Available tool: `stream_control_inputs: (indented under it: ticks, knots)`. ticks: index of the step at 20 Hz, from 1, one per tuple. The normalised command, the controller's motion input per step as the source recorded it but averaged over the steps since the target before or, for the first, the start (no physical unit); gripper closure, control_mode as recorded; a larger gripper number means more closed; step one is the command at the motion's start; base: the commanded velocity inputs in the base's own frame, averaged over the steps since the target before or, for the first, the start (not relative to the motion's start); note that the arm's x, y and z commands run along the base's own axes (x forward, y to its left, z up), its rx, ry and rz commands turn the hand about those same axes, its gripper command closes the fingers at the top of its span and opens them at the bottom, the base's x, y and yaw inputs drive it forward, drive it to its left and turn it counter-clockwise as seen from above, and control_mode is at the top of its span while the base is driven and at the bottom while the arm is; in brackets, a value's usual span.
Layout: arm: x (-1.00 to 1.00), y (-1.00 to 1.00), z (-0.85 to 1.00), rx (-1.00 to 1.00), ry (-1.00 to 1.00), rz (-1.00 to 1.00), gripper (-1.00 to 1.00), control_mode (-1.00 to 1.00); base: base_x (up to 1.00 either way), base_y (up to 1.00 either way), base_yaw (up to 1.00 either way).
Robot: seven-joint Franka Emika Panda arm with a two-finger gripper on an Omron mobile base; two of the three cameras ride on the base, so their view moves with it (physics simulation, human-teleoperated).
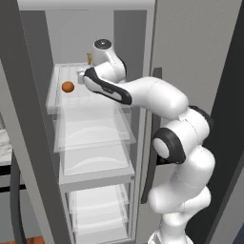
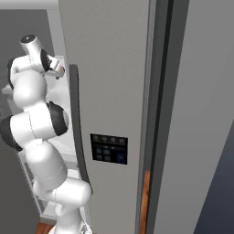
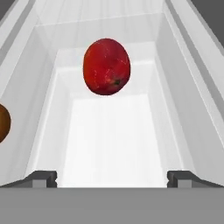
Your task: Pick the tangerine and mango from the fridge and place them on the plate next to the blender to make a fruit smoothie.
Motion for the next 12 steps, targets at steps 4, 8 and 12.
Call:
stream_control_inputs:
  ticks: [4, 8, 12]
  knots:
    - [0.49, 0.19, 0.0, 0.0, 0.0, -0.08, -1.0, -1.0, 0.0, 0.0, 0.0]
    - [0.53, 0.16, -0.01, 0.0, 0.0, -0.08, -1.0, -1.0, 0.0, 0.0, 0.0]
    - [0.55, 0.05, -0.06, -0.01, 0.0, -0.05, -1.0, -1.0, 0.0, 0.0, 0.0]
